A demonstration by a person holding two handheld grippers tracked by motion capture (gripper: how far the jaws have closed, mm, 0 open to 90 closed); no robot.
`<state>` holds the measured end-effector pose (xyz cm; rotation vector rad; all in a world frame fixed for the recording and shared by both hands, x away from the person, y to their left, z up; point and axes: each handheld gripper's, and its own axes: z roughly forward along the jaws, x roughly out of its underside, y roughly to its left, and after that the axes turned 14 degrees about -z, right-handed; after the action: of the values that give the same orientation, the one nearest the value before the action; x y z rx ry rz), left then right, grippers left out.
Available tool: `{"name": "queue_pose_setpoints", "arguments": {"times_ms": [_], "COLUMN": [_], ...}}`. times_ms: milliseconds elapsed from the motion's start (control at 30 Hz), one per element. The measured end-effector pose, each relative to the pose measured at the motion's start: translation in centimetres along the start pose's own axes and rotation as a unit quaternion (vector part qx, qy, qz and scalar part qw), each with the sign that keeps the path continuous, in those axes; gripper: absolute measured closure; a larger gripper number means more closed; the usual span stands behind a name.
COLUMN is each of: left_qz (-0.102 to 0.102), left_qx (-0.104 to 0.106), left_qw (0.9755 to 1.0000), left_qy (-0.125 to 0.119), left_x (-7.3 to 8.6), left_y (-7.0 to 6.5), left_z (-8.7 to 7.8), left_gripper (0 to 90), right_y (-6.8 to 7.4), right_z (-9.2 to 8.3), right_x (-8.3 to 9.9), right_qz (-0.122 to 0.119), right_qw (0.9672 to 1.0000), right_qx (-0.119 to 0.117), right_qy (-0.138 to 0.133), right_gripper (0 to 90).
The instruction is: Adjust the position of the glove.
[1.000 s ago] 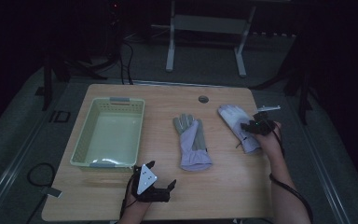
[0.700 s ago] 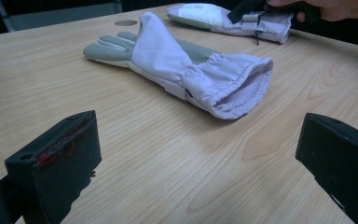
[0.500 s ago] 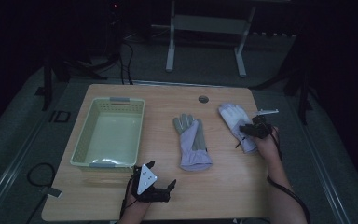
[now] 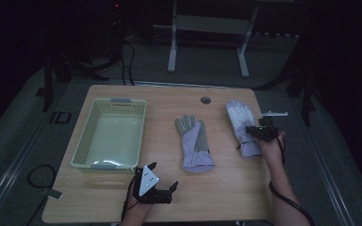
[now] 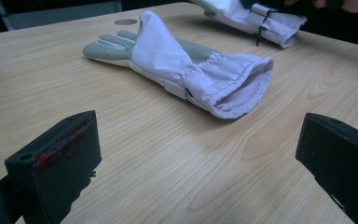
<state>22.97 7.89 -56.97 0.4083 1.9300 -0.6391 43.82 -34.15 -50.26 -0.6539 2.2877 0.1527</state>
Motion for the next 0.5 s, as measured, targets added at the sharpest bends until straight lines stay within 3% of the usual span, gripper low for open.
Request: {"name": "queue_pose_setpoints", "arguments": {"times_ms": [267, 500], "left_qz": [0.005, 0.005], "left_qx": [-0.001, -0.001], "left_qw": [1.0000, 1.0000], "left_qy": [-0.001, 0.000], "left_x": [0.0, 0.0], "left_y": [-0.1, -0.1], "left_z": [0.0, 0.0], "left_gripper": [0.0, 0.0], "right_y": [2.3, 3.6], "right_z": [-5.4, -8.5], "right_x": [-1.2, -1.0], "right_qz": [0.022, 0.029], "right_qw": [0.9992, 0.9984], "right_qx": [0.009, 0.016], "right_qy": [-0.032, -0.047], "right_gripper": [79.9, 79.8]}}
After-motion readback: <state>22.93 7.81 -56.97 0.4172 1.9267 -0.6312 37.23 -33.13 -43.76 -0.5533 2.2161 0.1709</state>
